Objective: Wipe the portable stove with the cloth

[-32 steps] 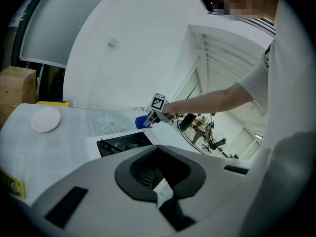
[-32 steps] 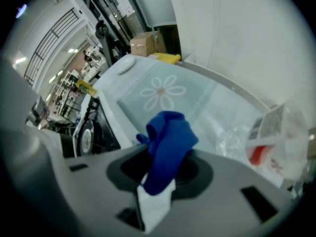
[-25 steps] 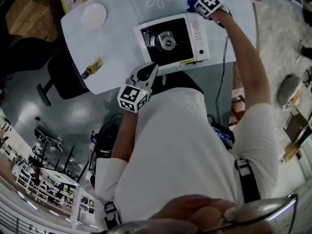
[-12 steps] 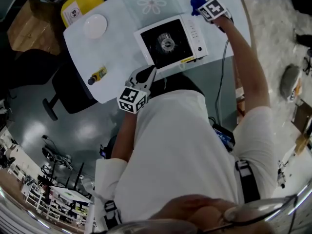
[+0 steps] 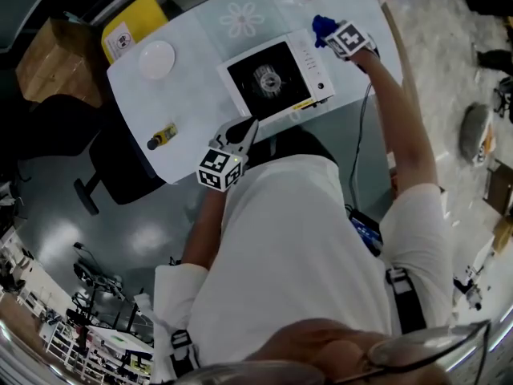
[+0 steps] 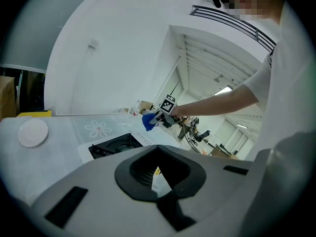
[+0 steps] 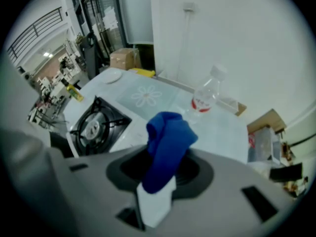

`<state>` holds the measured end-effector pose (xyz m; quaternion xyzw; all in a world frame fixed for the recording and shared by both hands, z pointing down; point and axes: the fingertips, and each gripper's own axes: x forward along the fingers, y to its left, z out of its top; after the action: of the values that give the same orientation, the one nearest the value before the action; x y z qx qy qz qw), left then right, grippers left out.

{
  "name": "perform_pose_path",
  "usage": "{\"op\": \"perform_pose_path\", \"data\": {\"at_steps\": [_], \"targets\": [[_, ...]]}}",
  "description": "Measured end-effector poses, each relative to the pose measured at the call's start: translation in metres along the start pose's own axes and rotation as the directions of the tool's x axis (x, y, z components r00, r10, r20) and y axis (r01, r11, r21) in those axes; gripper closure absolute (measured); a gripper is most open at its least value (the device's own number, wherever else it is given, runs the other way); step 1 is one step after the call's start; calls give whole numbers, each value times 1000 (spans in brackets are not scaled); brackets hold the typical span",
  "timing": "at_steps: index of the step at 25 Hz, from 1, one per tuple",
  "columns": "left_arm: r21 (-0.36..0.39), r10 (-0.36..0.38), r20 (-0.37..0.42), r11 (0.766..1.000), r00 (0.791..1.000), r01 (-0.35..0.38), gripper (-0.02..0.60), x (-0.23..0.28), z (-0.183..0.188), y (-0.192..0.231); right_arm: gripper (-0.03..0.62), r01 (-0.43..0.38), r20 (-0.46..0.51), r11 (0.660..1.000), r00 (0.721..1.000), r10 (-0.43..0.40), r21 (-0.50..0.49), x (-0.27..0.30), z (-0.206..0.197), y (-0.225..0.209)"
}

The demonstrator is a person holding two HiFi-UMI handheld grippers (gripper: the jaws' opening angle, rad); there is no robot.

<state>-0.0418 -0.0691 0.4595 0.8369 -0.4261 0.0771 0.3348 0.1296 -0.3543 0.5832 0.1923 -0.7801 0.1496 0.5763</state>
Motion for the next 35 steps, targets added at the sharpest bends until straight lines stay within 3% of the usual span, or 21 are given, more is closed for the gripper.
{"op": "perform_pose_path", "data": {"at_steps": [2, 5, 11, 17, 24, 35], "targets": [[-7, 13, 5, 1000, 1000, -13, 550, 5, 0, -4, 455, -56, -18, 998, 998, 56, -15, 9, -9, 10], [-24, 35, 6, 999, 999, -35, 551, 17, -1, -13, 454, -72, -85, 996, 994, 68, -44, 21, -33, 4], [-62, 93, 27, 994, 995, -91, 551, 44, 3, -37, 454, -53, 48, 984, 997, 62, -167, 50, -22, -16], [-160, 138, 52, 979, 989, -128, 551, 63, -5, -54, 454, -63, 79, 973, 993, 82, -221, 75, -20, -21], [-190, 209, 35, 961, 977, -199, 551, 75, -18, -64, 453, -51, 122, 957, 988, 90, -286, 98, -14, -22], [-208, 262, 27, 945, 965, -251, 551, 87, -37, -79, 461, -160, 162, 933, 962, 221, -322, 106, -26, 0]]}}
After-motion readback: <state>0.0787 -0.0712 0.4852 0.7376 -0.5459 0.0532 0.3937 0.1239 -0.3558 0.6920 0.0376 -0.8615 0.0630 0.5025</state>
